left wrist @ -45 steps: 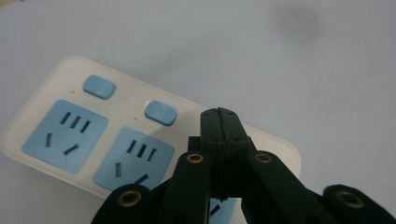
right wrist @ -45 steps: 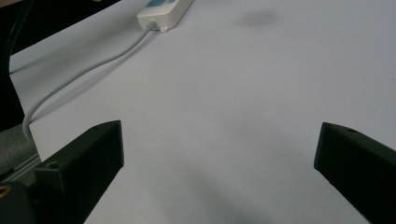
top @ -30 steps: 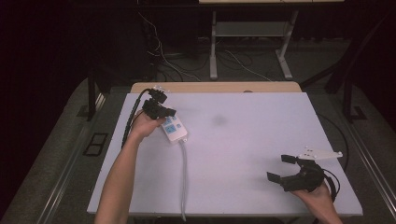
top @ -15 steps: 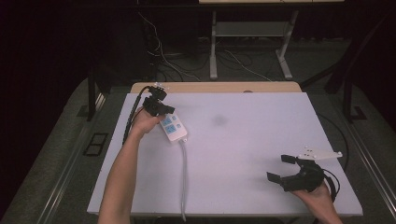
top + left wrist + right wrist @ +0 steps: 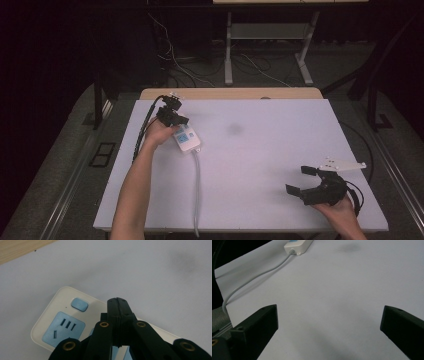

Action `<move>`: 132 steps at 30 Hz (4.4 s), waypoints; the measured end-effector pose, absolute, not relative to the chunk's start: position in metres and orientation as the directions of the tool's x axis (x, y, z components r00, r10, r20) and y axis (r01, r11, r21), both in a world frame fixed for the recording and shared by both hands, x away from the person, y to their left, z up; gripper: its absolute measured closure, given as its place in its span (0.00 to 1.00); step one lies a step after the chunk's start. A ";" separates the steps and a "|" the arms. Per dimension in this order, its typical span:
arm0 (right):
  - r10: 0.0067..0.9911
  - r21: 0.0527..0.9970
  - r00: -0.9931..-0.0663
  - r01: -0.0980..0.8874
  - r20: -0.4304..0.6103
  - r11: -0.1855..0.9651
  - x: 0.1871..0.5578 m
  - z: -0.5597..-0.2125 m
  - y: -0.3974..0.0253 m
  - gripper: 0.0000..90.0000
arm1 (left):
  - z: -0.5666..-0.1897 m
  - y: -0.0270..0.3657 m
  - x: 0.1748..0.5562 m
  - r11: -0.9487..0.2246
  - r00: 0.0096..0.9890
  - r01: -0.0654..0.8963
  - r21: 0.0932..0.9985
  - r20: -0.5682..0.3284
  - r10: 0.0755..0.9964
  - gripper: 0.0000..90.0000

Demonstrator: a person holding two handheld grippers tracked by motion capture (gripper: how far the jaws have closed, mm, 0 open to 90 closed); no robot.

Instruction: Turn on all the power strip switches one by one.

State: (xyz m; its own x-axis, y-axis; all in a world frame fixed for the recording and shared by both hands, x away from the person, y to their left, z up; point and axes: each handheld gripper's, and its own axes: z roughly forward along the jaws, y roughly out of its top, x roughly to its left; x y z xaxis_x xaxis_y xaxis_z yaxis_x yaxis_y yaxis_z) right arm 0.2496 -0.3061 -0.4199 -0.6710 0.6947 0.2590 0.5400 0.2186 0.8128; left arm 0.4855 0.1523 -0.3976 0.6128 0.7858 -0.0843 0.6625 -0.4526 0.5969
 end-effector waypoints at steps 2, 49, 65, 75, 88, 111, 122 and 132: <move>0.695 0.813 -0.671 0.540 0.259 0.219 0.250 -0.420 -0.306 0.01 | -0.399 0.152 0.486 -0.452 0.612 0.664 0.595 -0.086 0.786 0.99; 0.700 0.820 -0.671 0.528 0.244 0.221 0.247 -0.417 -0.307 0.01 | -0.409 0.158 0.493 -0.379 0.560 0.739 0.557 -0.197 0.805 1.00; 0.703 0.815 -0.667 0.534 0.245 0.223 0.250 -0.419 -0.308 0.01 | -0.405 0.156 0.489 -0.382 0.563 0.723 0.576 -0.170 0.809 0.99; 0.703 0.812 -0.669 0.536 0.241 0.231 0.249 -0.420 -0.306 0.01 | -0.376 0.155 0.493 -0.379 0.590 0.669 0.639 -0.146 0.794 0.99; 0.704 0.812 -0.668 0.536 0.242 0.229 0.249 -0.420 -0.307 0.01 | -0.370 0.170 0.506 -0.327 0.539 0.662 0.674 -0.124 0.833 0.99; 0.703 0.814 -0.669 0.534 0.241 0.228 0.250 -0.420 -0.307 0.01 | -0.410 0.172 0.504 -0.270 0.470 0.675 0.686 -0.119 0.874 0.99; 0.702 0.815 -0.670 0.532 0.242 0.227 0.250 -0.420 -0.307 0.01 | -0.416 0.173 0.501 -0.270 0.466 0.676 0.686 -0.115 0.877 0.99; 0.702 0.814 -0.670 0.534 0.242 0.229 0.250 -0.419 -0.307 0.01 | -0.418 0.173 0.501 -0.259 0.462 0.677 0.689 -0.123 0.879 0.99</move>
